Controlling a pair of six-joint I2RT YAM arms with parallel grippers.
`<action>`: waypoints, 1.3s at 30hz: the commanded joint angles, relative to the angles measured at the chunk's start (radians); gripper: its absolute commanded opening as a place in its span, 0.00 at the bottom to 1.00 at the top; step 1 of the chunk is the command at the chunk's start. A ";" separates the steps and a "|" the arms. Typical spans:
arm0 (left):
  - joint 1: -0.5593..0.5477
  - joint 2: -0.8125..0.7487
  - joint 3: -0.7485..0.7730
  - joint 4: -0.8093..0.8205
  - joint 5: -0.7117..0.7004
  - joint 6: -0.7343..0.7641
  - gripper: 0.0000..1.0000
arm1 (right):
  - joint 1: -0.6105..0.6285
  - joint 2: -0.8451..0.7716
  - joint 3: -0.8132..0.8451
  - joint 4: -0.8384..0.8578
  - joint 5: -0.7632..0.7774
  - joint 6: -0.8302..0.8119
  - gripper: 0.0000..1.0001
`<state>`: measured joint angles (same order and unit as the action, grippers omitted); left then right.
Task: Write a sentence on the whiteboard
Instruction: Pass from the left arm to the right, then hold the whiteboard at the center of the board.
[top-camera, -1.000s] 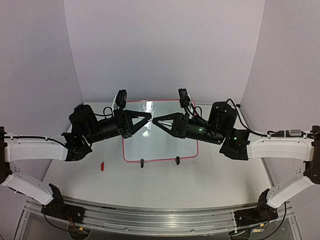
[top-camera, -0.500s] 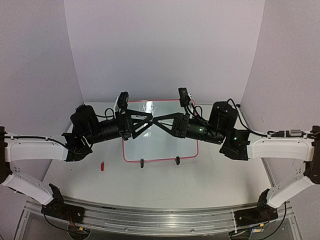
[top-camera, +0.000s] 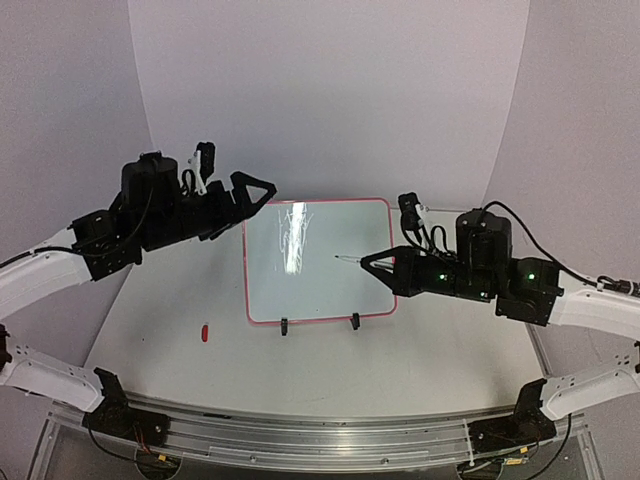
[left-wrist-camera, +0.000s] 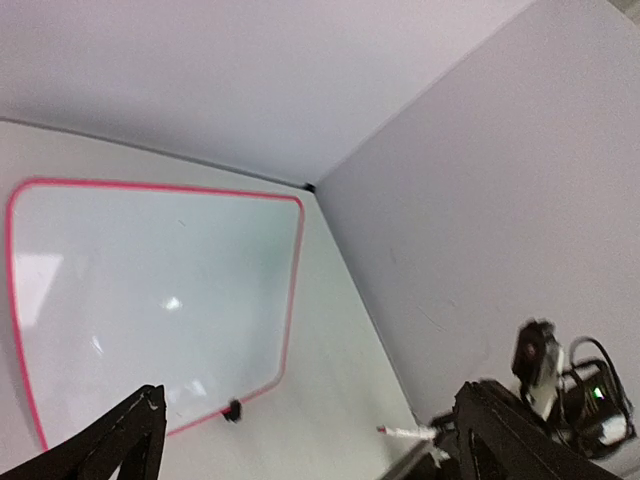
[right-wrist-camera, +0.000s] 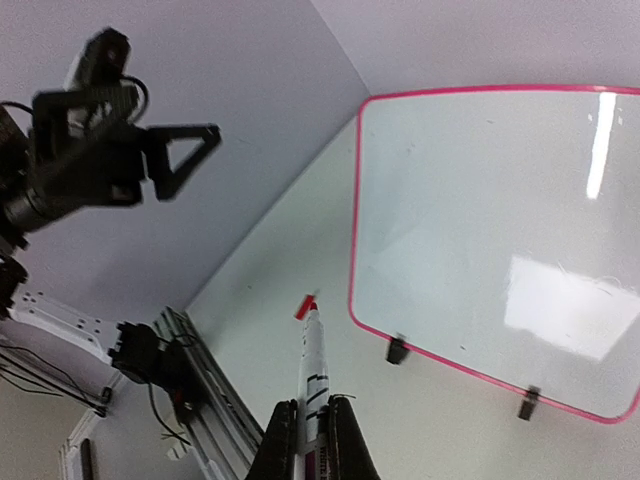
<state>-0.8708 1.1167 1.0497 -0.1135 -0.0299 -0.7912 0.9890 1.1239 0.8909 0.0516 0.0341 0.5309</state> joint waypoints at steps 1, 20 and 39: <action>0.214 0.165 0.186 -0.245 0.027 0.217 0.99 | 0.003 -0.009 0.052 -0.273 0.133 -0.140 0.00; 0.756 0.663 0.477 -0.107 1.136 0.871 1.00 | -0.013 0.408 0.389 -0.234 0.269 -0.326 0.00; 0.765 0.811 0.292 0.228 1.258 0.604 0.93 | -0.049 0.638 0.495 0.024 0.106 -0.258 0.00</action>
<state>-0.1081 1.9224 1.4517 -0.1242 1.1485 -0.0129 0.9375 1.7172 1.3110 -0.0334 0.1610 0.2510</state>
